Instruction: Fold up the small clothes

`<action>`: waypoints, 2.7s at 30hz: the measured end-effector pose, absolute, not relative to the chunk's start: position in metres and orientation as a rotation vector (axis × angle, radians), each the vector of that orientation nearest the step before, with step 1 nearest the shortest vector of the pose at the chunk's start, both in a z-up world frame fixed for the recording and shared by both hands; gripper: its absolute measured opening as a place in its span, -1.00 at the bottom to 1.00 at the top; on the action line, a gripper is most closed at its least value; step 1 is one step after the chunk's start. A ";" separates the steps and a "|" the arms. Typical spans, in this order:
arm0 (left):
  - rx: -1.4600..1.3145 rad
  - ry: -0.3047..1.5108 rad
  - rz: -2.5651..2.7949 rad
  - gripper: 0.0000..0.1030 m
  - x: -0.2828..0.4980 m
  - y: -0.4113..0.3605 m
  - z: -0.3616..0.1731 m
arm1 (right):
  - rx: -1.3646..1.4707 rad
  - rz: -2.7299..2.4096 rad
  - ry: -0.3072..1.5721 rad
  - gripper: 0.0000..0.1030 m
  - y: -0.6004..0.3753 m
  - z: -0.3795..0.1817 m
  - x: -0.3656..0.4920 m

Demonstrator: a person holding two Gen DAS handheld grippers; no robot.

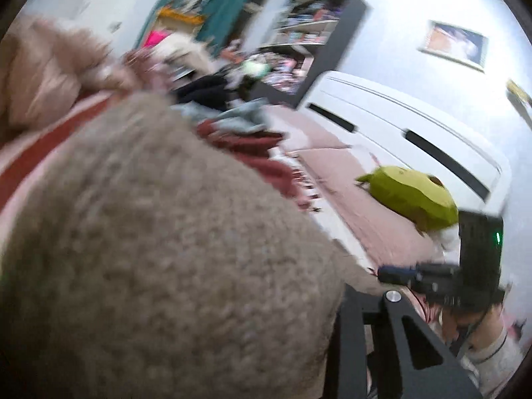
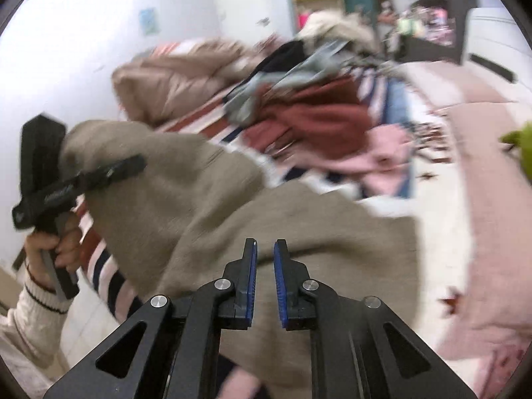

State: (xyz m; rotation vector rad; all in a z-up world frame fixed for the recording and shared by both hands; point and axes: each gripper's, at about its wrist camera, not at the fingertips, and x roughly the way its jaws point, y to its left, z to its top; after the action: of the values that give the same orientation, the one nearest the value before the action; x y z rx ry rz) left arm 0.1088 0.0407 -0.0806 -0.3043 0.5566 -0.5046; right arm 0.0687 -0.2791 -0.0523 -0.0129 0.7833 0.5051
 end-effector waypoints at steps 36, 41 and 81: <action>0.018 0.643 -0.712 0.83 0.083 -0.054 -0.064 | 0.084 0.511 0.735 -0.72 -0.341 -0.037 0.024; -0.061 0.690 -0.696 0.83 0.099 -0.032 -0.085 | -0.006 0.420 0.883 -0.77 -0.341 -0.080 0.020; -0.234 0.876 -0.789 0.83 0.158 -0.053 -0.138 | 0.042 0.361 0.983 -0.02 -0.370 -0.103 0.111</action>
State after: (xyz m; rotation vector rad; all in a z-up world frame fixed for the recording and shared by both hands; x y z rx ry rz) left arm 0.1584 -0.0534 -0.1383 -0.2345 0.8762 -0.7891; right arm 0.1108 -0.3697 -0.1032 0.0423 0.9832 0.3614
